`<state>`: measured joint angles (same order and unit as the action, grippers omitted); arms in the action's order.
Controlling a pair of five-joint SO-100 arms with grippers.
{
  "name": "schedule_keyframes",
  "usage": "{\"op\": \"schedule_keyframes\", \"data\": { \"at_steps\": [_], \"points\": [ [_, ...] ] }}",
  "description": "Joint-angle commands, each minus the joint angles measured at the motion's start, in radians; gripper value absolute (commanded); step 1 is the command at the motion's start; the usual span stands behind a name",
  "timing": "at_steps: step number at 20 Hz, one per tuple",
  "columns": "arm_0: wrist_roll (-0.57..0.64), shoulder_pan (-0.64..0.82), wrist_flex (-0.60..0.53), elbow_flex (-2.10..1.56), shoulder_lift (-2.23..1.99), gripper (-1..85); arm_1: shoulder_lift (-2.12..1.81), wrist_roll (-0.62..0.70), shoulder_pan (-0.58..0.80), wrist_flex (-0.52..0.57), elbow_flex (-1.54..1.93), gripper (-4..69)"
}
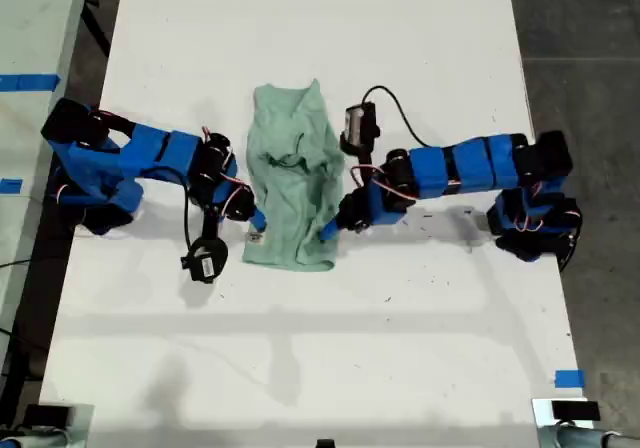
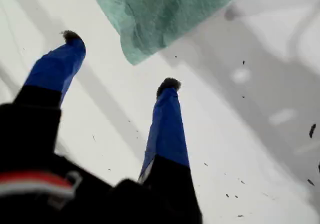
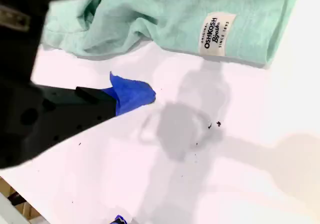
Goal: Fold tshirt
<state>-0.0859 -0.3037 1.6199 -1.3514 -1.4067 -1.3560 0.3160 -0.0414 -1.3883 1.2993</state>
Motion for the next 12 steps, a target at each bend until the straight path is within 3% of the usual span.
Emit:
{"op": "schedule_keyframes", "data": {
  "at_steps": [1,9,12],
  "points": [
    [0.035,0.002,-0.052,0.057,0.038,27.1,0.115,0.029,-0.011,-0.003,-0.202,28.4],
    [0.049,0.006,-0.253,0.043,0.281,22.8,0.434,0.008,-0.011,0.041,-0.388,28.0],
    [0.038,0.008,-0.284,0.054,0.374,20.3,0.591,-0.031,-0.009,-0.006,-0.489,25.2]
  ]
}}
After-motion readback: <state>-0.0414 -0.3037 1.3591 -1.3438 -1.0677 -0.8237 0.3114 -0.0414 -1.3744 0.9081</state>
